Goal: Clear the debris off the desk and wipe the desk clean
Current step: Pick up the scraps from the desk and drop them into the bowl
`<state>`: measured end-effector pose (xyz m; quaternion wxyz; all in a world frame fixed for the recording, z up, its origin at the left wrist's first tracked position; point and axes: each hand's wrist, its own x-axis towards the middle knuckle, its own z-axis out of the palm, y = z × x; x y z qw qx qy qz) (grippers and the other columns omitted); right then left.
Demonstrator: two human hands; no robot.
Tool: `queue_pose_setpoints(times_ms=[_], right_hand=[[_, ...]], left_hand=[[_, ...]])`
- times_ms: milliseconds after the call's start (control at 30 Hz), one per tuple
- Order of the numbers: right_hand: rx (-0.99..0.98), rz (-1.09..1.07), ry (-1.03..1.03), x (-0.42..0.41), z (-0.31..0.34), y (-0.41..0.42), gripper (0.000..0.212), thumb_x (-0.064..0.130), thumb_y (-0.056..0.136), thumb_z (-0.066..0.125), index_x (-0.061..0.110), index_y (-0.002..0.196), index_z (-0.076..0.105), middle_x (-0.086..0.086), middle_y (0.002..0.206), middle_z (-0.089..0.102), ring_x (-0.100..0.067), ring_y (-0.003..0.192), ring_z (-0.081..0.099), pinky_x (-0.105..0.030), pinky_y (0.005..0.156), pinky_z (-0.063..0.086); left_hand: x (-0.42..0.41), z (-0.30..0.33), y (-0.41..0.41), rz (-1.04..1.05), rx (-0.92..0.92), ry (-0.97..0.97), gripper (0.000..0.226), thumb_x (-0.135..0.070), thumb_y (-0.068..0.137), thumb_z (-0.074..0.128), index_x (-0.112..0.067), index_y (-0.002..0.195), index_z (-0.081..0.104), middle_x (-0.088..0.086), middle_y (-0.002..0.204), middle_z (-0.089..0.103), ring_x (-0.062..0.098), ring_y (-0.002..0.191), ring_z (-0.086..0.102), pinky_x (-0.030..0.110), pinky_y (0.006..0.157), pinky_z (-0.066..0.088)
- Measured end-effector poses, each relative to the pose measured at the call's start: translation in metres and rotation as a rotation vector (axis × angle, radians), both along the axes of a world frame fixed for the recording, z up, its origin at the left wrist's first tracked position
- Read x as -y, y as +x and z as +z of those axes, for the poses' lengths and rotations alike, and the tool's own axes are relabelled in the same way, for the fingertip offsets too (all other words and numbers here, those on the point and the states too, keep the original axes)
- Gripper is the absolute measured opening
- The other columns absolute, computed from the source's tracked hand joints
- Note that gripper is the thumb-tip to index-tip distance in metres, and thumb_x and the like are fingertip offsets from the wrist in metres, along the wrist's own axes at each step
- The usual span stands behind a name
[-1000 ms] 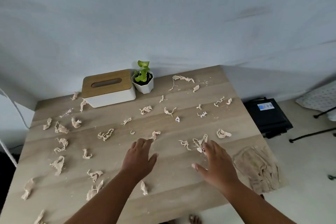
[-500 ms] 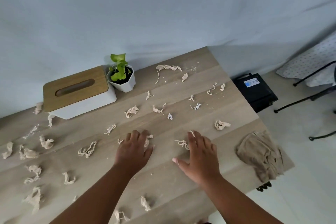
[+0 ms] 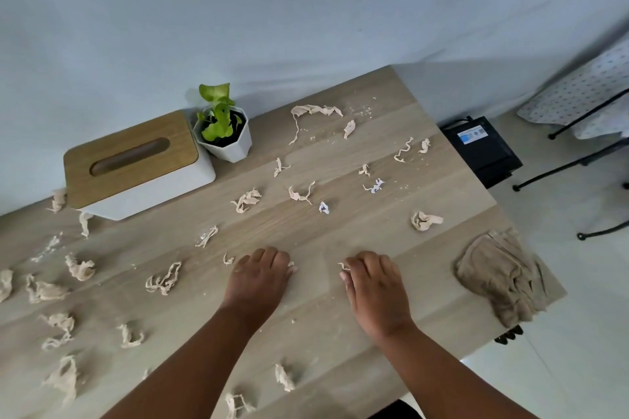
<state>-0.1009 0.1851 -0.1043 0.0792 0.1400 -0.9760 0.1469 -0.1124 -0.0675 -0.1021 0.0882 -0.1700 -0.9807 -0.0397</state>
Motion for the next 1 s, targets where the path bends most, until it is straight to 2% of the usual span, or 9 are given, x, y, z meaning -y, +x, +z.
queue_pose_setpoints(times_ms=[267,367,433,500,633,700,767,900,1000], right_hand=[[-0.033,0.108,0.093,0.003,0.003,-0.006,0.020,0.032,0.097,0.057,0.018,0.088,0.068,-0.002,0.080,0.061,-0.028,0.069,0.061,-0.038,0.061,0.049],[0.004,0.198,0.151,0.003,0.013,-0.014,0.024,0.034,0.091,0.071,0.017,0.075,0.063,-0.003,0.070,0.058,-0.027,0.057,0.060,-0.034,0.049,0.047],[0.054,0.223,0.204,0.002,0.021,-0.017,0.035,0.042,0.081,0.083,0.018,0.067,0.062,-0.001,0.061,0.057,-0.024,0.050,0.060,-0.029,0.041,0.044],[0.089,0.216,0.247,0.000,0.028,-0.015,0.041,0.050,0.076,0.083,0.019,0.061,0.060,0.000,0.055,0.056,-0.022,0.046,0.059,-0.026,0.037,0.042],[0.170,0.162,0.282,-0.008,0.040,-0.007,0.052,0.065,0.067,0.082,0.020,0.052,0.060,0.001,0.051,0.056,-0.018,0.045,0.061,-0.022,0.040,0.045],[0.196,0.154,0.318,-0.013,0.047,-0.003,0.056,0.067,0.054,0.090,0.021,0.048,0.060,0.001,0.049,0.056,-0.016,0.042,0.059,-0.019,0.041,0.045],[0.216,0.142,0.341,-0.017,0.053,0.000,0.058,0.067,0.052,0.092,0.020,0.048,0.058,0.001,0.048,0.055,-0.015,0.038,0.058,-0.017,0.038,0.043],[0.242,0.095,0.385,-0.028,0.064,0.005,0.057,0.068,0.061,0.087,0.019,0.050,0.060,-0.002,0.048,0.057,-0.013,0.041,0.060,-0.018,0.036,0.039],[0.372,0.033,0.303,-0.038,0.062,0.007,0.057,0.069,0.096,0.050,0.016,0.085,0.068,-0.008,0.084,0.071,-0.024,0.081,0.072,-0.031,0.067,0.053]], left_hand=[[0.001,0.010,0.001,-0.032,0.001,0.066,0.031,-0.033,0.103,0.053,-0.015,0.080,0.063,0.005,0.075,0.059,0.030,0.067,0.059,0.041,0.058,0.049],[0.000,0.020,0.003,-0.002,0.052,0.104,0.036,-0.035,0.103,0.049,-0.015,0.076,0.062,0.005,0.071,0.059,0.031,0.064,0.060,0.040,0.057,0.051],[0.000,0.028,0.004,0.017,0.105,0.144,0.037,-0.036,0.102,0.047,-0.015,0.074,0.060,0.004,0.069,0.059,0.031,0.062,0.061,0.037,0.055,0.050],[-0.001,0.037,0.005,0.059,0.168,0.186,0.039,-0.040,0.100,0.043,-0.017,0.072,0.057,0.002,0.066,0.058,0.030,0.060,0.061,0.034,0.051,0.047],[-0.006,0.045,0.006,0.121,0.261,0.267,0.039,-0.045,0.099,0.043,-0.017,0.073,0.052,0.002,0.063,0.058,0.031,0.057,0.061,0.032,0.045,0.043],[-0.009,0.044,0.005,0.131,0.320,0.332,0.033,-0.040,0.101,0.054,-0.016,0.078,0.050,0.005,0.067,0.059,0.034,0.062,0.062,0.035,0.050,0.043],[-0.013,0.042,0.003,0.116,0.433,0.412,0.030,-0.037,0.101,0.057,-0.017,0.083,0.045,0.005,0.072,0.055,0.036,0.070,0.060,0.038,0.059,0.040],[-0.023,0.042,0.003,0.004,0.527,0.522,0.029,-0.035,0.101,0.059,-0.016,0.087,0.041,-0.002,0.071,0.045,0.033,0.070,0.053,0.040,0.064,0.037],[-0.031,0.043,0.002,0.001,0.553,0.542,0.027,-0.036,0.102,0.057,-0.018,0.091,0.040,-0.003,0.075,0.047,0.031,0.072,0.054,0.039,0.066,0.036]])
